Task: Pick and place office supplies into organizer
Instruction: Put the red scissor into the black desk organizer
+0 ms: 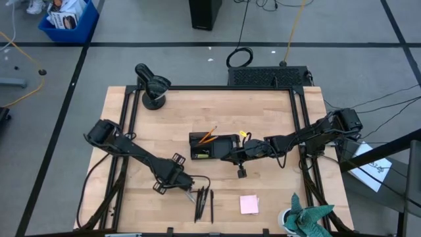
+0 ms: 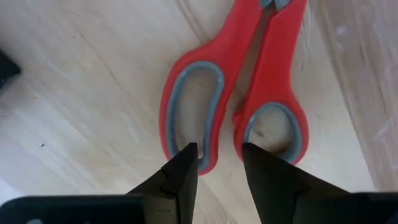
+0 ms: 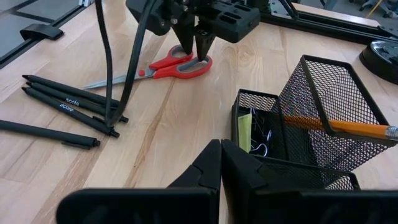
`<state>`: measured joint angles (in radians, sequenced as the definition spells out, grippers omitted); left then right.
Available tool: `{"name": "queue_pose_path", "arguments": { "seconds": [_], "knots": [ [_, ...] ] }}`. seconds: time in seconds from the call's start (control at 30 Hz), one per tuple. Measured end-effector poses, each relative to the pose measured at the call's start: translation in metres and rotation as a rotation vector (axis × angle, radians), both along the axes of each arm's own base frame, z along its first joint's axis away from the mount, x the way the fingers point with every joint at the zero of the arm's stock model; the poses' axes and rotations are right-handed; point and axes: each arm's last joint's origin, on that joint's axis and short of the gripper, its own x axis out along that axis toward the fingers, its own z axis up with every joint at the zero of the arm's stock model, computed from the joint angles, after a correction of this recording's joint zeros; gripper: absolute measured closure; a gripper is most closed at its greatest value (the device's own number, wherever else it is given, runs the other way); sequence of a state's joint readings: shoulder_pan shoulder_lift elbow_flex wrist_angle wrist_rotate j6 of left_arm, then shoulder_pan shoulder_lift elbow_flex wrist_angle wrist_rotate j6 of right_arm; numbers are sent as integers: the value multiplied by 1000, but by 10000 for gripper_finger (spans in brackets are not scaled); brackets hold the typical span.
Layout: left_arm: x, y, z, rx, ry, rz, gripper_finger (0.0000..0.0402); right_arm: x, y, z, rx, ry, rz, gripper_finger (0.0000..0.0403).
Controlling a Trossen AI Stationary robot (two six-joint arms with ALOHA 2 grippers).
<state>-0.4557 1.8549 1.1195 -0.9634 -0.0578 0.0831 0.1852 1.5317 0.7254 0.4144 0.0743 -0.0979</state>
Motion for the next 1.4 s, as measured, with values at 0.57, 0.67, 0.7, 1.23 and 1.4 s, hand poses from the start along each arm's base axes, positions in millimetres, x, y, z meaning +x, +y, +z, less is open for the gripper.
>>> {"name": "queue_pose_path", "arguments": {
  "seconds": [0.57, 0.67, 0.7, 1.23, 1.4],
  "knots": [
    [-5, -1, -21, -139, -49, 31, 264, -1, 0, -2, -3, 11, -1, 399],
    [-11, 0, -26, -146, -52, 73, 280, -3, -1, -5, -4, 18, -1, 399],
    [-11, -1, -27, -146, -48, 85, 292, -4, -1, -6, -4, 16, -1, 399],
    [-2, -12, 16, 141, 3, 71, 356, -7, -2, -8, 7, -46, -3, 399],
    [-1, -15, 39, 251, 4, 60, 356, -7, -2, -8, 7, -46, -3, 399]
  ]
}}
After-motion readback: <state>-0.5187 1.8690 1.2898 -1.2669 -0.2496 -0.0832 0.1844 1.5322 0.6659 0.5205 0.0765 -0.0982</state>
